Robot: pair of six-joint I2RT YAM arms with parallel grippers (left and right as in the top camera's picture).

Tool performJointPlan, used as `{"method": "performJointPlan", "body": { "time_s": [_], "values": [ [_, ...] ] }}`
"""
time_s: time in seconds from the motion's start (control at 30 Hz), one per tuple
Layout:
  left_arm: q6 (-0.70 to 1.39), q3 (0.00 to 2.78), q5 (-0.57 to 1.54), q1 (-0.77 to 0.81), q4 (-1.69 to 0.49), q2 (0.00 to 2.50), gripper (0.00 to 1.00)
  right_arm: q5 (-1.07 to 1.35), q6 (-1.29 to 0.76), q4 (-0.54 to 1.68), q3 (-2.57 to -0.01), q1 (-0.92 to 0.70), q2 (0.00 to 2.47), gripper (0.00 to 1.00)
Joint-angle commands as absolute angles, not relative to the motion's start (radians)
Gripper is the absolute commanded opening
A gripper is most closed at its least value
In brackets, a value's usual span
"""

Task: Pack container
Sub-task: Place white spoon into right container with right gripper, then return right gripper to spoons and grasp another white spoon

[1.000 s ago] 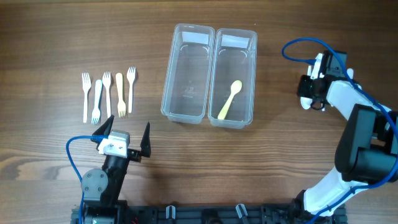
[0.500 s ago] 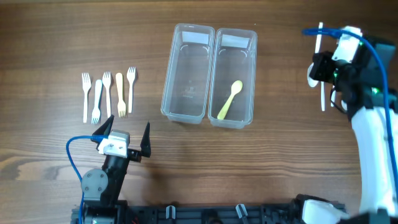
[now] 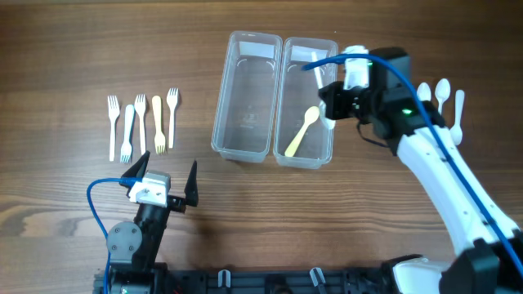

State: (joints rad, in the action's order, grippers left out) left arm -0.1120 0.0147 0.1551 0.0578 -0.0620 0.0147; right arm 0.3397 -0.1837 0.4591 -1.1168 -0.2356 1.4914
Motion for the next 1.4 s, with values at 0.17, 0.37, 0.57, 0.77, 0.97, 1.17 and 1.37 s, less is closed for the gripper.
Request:
{"method": "performJointPlan", "body": {
  "time_s": [0.17, 0.37, 0.57, 0.77, 0.97, 1.17, 1.37],
  "values": [
    [-0.127, 0.006, 0.156, 0.054, -0.059, 0.009, 1.00, 0.333, -0.211, 0.406, -1.108, -0.263, 1.606, 0.42],
    [-0.127, 0.006, 0.156, 0.054, -0.060, 0.009, 1.00, 0.442, -0.210, 0.351, -1.111, -0.263, 1.597, 0.52],
    [-0.127, 0.006, 0.156, 0.054, -0.059, 0.009, 1.00, 0.211, -0.152, 0.443, -1.143, -0.201, 1.427, 0.51],
    [-0.127, 0.006, 0.156, 0.054, -0.059, 0.009, 1.00, -0.189, -0.073, 0.638, -1.142, -0.068, 1.285, 0.63],
    [-0.127, 0.006, 0.156, 0.054, -0.059, 0.009, 1.00, -0.281, -0.074, 0.681, -1.105, 0.065, 1.336, 0.67],
    [-0.127, 0.006, 0.156, 0.054, -0.060, 0.009, 1.00, -0.224, -0.038, 0.594, -1.102, 0.187, 1.483, 0.71],
    [-0.127, 0.006, 0.156, 0.054, -0.059, 0.009, 1.00, -0.078, 0.068, 0.439, -1.102, 0.274, 1.643, 0.76]
  ]
}}
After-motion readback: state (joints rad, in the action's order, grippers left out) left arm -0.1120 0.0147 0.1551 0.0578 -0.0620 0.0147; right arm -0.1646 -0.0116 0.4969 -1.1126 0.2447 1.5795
